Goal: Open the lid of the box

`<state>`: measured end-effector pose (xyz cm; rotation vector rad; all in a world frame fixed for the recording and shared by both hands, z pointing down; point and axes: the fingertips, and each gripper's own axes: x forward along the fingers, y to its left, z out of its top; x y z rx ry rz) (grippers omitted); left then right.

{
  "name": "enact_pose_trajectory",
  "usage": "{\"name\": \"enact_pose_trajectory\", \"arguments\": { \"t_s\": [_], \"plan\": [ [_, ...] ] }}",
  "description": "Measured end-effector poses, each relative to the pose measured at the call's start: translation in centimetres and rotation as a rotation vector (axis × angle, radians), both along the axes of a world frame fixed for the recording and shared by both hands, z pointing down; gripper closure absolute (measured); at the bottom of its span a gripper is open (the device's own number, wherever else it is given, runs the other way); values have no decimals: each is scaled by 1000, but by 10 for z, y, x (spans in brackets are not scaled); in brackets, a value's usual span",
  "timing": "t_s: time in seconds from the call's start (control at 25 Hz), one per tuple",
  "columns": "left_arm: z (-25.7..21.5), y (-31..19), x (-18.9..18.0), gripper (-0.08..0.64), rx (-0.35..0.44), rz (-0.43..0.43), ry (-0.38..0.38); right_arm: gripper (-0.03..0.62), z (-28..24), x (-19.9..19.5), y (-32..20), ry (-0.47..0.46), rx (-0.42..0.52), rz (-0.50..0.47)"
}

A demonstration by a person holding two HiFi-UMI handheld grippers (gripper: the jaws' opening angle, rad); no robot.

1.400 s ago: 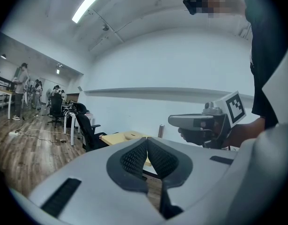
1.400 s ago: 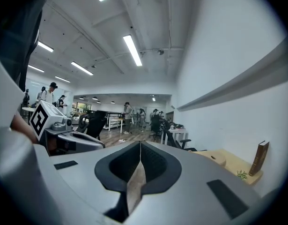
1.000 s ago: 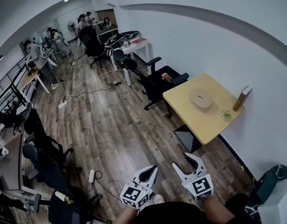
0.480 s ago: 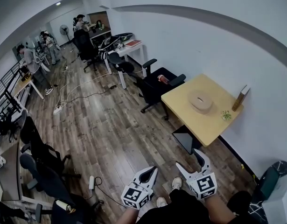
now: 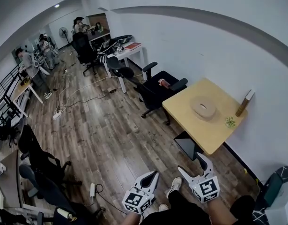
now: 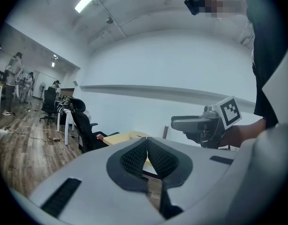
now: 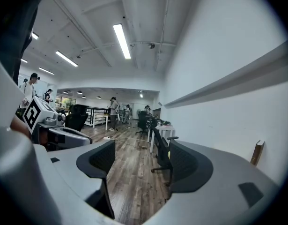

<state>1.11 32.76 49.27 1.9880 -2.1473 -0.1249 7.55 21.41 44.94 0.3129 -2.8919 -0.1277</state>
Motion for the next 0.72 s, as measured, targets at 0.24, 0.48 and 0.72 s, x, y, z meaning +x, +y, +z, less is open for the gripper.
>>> {"name": "enact_pose_trajectory", "arguments": {
  "t_s": [0.24,0.48,0.72],
  "plan": [
    [5,-50,-27,541,-15,35,-10,222,16,-24,-41,34,-8,-1],
    [6,-97,-53,541,-49,56,-36,222,23,-46,-97,30,17,0],
    [9,-145,-84,541,-84,65,-54,222,28,-80,-142,31,-25,-12]
  ]
}}
